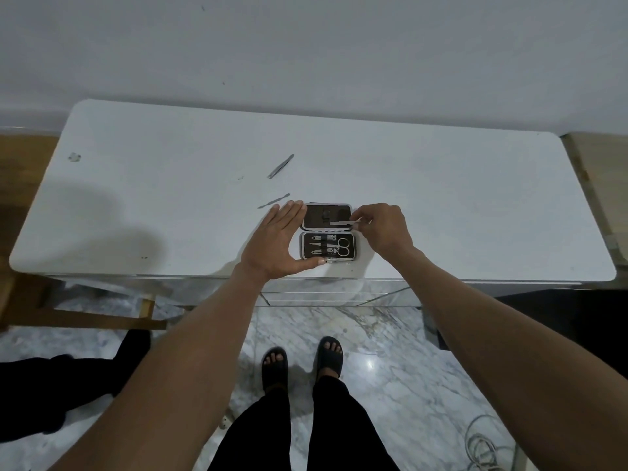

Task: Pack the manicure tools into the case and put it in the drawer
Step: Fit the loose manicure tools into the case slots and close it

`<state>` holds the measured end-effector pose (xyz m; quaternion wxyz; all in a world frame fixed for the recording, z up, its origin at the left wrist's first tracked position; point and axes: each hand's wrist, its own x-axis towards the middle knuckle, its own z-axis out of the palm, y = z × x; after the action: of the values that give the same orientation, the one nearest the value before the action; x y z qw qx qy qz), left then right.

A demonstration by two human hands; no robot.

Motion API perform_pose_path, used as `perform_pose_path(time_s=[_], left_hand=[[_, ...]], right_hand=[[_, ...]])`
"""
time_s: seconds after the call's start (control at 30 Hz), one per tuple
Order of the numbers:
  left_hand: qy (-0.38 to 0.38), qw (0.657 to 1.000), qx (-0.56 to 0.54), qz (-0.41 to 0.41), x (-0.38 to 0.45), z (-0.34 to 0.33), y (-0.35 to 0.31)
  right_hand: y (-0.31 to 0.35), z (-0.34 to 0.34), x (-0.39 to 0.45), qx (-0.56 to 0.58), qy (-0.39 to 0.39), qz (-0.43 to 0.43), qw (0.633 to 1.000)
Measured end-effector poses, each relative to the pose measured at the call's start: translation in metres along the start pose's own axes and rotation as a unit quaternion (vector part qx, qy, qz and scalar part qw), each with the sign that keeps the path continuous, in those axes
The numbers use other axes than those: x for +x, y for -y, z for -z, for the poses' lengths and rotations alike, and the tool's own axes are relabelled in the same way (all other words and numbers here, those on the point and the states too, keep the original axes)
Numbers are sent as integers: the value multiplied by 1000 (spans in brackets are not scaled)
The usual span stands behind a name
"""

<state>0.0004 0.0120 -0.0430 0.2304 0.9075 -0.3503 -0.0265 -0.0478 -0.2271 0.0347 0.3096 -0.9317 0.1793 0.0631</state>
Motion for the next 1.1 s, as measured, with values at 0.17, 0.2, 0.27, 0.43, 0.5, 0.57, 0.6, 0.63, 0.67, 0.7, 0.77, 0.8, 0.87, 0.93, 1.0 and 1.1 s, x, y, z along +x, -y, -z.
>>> perform_pose_path(time_s=[0.17, 0.2, 0.27, 0.43, 0.5, 0.57, 0.6, 0.63, 0.67, 0.7, 0.77, 0.8, 0.87, 0.93, 1.0, 1.1], left_hand=[[-3, 1000, -2, -1, 0, 0, -1], [-3, 1000, -3, -1, 0, 1, -1], [1, 1000, -6, 0, 0, 1, 0], [2, 1000, -7, -1, 1, 0, 0], [-2, 1000, -7, -2, 1, 0, 0], [-4, 1000, -7, -2, 0, 0, -1], [-4, 1000, -6, -2, 0, 0, -1], [-4, 1000, -5, -2, 0, 0, -1], [-3, 1000, -5, -1, 0, 0, -1], [-1, 1000, -6, 1, 1, -1, -1], [1, 1000, -9, 3, 1, -1, -1], [1, 1000, -11, 4, 1, -1, 0], [-1, 1000, -13, 4, 1, -1, 0], [-3, 1000, -12, 2, 0, -1, 0], [-1, 1000, -14, 3, 0, -1, 0], [1, 1000, -13, 3, 1, -1, 0]], right_hand=[[10, -8, 3, -27, -7, 7, 1000], [12, -10, 4, -34, -13, 7, 999], [14, -12, 4, -50, -22, 8, 998], [17, -12, 4, -109, -24, 23, 993], [20, -12, 4, -112, -25, 28, 993], [22, -13, 5, -103, -18, 31, 994], [24, -13, 6, -94, -11, 34, 995], [25, -15, 7, -84, -5, 37, 996], [27, -16, 8, -73, 0, 37, 997], [28, -18, 8, -63, 2, 37, 997], [29, -21, 9, -53, -1, 32, 998], [29, -22, 9, -50, -2, 29, 998], [28, -22, 10, -46, -2, 29, 998], [27, -21, 10, -45, 0, 32, 998], [27, -20, 11, -46, 2, 33, 998], [27, -19, 12, -56, 14, 37, 998]])
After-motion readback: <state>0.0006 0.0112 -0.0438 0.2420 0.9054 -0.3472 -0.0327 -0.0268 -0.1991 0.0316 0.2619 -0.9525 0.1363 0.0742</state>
